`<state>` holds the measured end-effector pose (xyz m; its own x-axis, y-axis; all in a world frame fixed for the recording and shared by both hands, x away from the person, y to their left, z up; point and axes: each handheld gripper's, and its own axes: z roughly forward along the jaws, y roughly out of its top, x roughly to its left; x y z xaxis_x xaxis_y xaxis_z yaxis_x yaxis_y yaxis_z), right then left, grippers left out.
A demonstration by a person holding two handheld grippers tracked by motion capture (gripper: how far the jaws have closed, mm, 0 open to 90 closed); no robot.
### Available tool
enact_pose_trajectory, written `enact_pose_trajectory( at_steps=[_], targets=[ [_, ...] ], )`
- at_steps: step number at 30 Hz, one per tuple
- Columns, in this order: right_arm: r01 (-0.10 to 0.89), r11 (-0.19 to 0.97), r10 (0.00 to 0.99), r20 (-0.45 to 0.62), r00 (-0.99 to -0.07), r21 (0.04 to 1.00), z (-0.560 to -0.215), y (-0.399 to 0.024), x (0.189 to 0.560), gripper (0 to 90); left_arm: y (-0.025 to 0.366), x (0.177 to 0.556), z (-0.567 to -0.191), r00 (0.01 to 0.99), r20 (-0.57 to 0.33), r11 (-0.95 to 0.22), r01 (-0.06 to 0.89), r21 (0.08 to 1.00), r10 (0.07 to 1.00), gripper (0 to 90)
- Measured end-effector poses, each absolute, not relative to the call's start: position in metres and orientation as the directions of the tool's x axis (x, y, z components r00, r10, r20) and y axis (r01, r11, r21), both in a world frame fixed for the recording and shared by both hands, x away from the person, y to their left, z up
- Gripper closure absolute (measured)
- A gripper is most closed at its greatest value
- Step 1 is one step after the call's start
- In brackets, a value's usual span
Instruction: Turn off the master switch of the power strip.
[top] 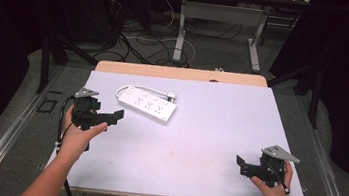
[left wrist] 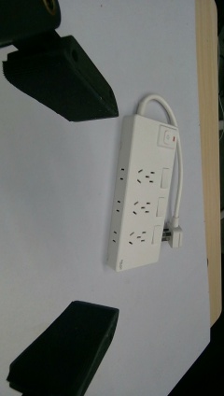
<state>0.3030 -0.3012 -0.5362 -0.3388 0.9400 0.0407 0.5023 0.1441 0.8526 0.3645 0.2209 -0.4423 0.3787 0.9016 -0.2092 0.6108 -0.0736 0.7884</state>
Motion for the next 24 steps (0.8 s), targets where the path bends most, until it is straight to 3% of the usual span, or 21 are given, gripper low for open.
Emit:
enact_pose_trajectory(
  at_steps=[24],
  targets=[
    [0.512, 0.135, 0.942, 0.049, -0.331, 0.848, -0.539, -0.301, 0.304, 0.0, 0.208, 0.403, -0.425, 0.342, -0.228, -0.039, 0.625, 0.780, 0.912, 8.3]
  ],
)
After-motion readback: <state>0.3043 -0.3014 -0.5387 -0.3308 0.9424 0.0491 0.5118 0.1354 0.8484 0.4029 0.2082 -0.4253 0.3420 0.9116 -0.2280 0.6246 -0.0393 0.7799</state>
